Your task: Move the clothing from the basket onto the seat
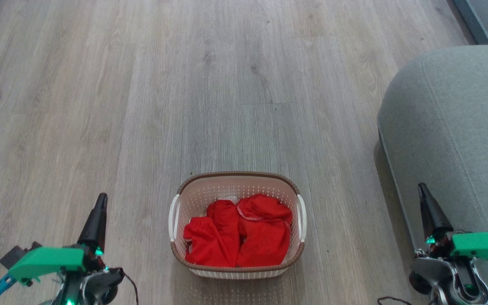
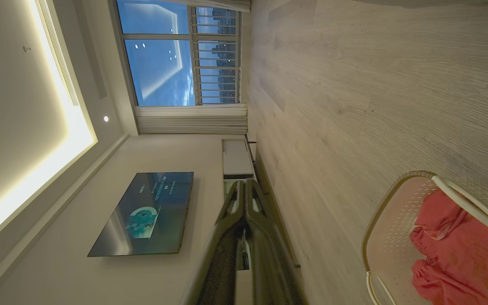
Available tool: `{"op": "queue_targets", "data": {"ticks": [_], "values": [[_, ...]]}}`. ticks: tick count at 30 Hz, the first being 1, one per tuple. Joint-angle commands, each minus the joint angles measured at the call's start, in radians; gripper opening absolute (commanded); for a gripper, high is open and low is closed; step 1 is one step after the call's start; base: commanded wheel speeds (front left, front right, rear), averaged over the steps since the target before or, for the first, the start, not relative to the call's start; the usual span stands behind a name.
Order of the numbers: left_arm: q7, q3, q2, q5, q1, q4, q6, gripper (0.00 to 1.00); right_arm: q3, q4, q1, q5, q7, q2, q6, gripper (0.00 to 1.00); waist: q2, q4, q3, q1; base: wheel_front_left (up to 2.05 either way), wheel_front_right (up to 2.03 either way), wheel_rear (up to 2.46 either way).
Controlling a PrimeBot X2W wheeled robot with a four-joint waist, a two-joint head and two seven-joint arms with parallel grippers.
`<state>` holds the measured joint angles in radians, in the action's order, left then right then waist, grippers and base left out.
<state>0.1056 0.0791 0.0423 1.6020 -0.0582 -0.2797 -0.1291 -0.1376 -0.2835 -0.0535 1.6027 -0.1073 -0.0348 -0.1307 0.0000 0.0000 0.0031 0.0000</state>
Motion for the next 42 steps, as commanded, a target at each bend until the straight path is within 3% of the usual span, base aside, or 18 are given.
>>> {"op": "queue_targets", "data": {"ticks": [1, 42], "values": [[0.007, 0.034, 0.008, 0.007, -0.05, 0.035, -0.002, 0.0, 0.024, 0.039, -0.054, 0.006, -0.006, -0.015, 0.0, 0.0, 0.0, 0.0, 0.0, 0.0, 0.0, 0.0, 0.0], [0.007, 0.034, 0.008, 0.007, -0.05, 0.035, -0.002, 0.0, 0.024, 0.039, -0.054, 0.006, -0.006, -0.015, 0.0, 0.0, 0.0, 0.0, 0.0, 0.0, 0.0, 0.0, 0.0]]}}
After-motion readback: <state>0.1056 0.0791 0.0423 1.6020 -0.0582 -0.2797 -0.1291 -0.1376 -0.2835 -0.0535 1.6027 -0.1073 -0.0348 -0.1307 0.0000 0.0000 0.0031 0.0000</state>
